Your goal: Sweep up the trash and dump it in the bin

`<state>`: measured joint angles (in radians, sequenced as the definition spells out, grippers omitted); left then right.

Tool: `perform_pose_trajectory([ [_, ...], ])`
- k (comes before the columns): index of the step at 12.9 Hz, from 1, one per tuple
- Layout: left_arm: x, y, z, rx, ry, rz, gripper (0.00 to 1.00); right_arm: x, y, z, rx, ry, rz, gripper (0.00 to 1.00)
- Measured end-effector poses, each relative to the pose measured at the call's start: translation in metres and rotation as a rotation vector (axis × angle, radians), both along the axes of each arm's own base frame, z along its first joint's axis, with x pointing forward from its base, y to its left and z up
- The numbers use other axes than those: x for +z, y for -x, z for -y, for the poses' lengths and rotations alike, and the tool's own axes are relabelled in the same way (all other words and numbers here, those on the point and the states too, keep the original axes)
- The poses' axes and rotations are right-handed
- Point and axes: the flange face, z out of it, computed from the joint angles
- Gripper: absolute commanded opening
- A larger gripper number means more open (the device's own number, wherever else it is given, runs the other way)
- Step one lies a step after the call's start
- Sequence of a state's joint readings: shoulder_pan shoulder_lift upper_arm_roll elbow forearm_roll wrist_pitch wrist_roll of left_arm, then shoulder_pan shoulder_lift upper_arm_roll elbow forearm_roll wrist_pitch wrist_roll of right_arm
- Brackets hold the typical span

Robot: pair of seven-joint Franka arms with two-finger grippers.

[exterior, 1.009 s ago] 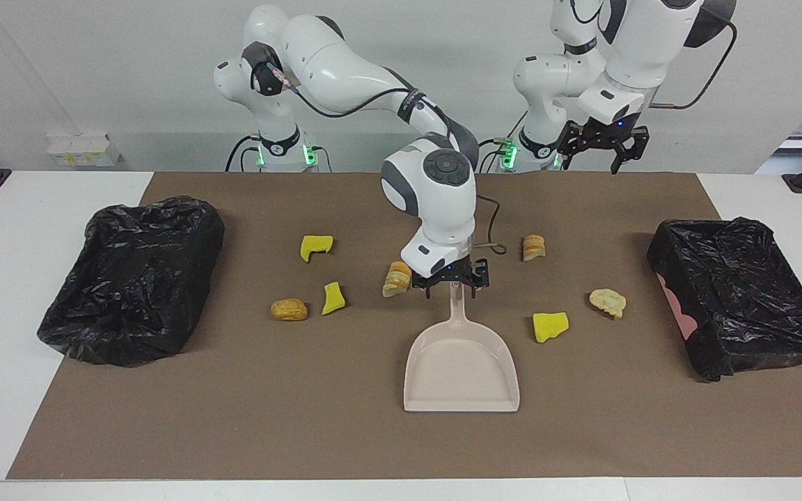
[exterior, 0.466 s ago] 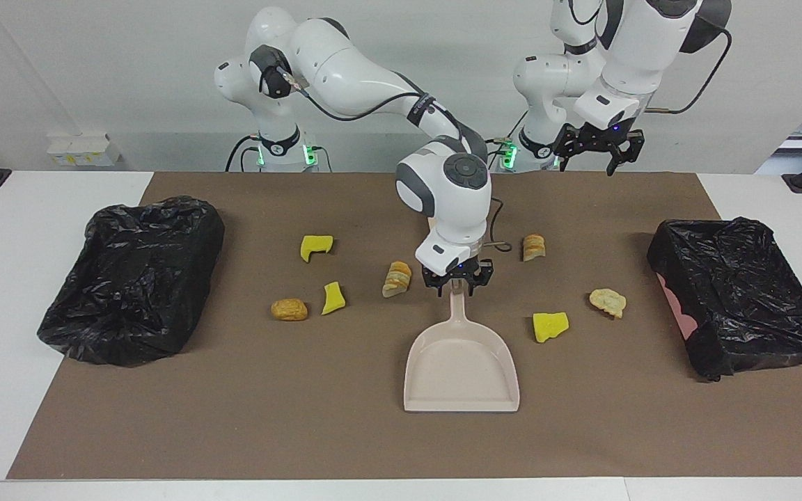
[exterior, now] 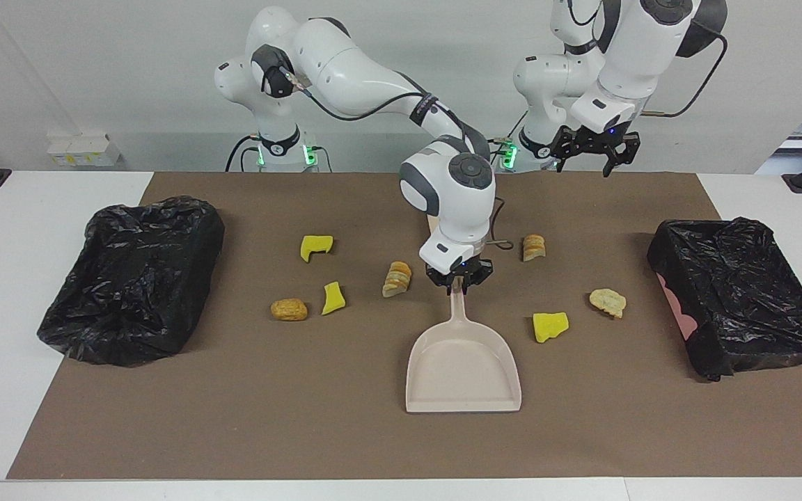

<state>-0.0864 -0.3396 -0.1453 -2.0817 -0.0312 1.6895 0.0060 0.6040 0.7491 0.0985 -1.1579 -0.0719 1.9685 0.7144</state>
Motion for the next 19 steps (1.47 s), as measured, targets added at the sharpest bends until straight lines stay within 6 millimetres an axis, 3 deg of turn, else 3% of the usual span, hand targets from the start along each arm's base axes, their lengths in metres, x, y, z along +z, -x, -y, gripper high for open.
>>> perform_pose_trajectory([
  [3,-0.001,0.001,0.002,-0.004,0.0,-0.003,1.0,0.005,-0.021,0.028,-0.005,-0.002,0.008,0.0],
  [5,-0.006,0.005,0.013,0.0,0.012,-0.015,1.0,0.021,-0.039,0.054,0.011,-0.015,0.027,0.0],
  [8,-0.018,0.022,0.069,0.033,0.02,0.008,1.0,0.053,-0.058,0.092,0.089,-0.053,0.049,0.0],
  [11,-0.038,0.057,0.139,0.062,0.046,0.03,1.0,0.069,-0.076,0.148,0.276,-0.031,0.019,0.0],
  [15,-0.088,0.104,0.204,0.072,0.074,0.045,1.0,0.067,-0.093,0.228,0.525,-0.002,-0.067,0.0],
  [17,-0.121,0.124,0.228,0.066,0.069,0.031,1.0,0.061,-0.093,0.249,0.689,-0.002,-0.097,0.0],
  [19,-0.162,0.14,0.251,0.076,0.073,0.027,1.0,0.057,-0.088,0.257,0.83,-0.005,-0.113,0.0],
])
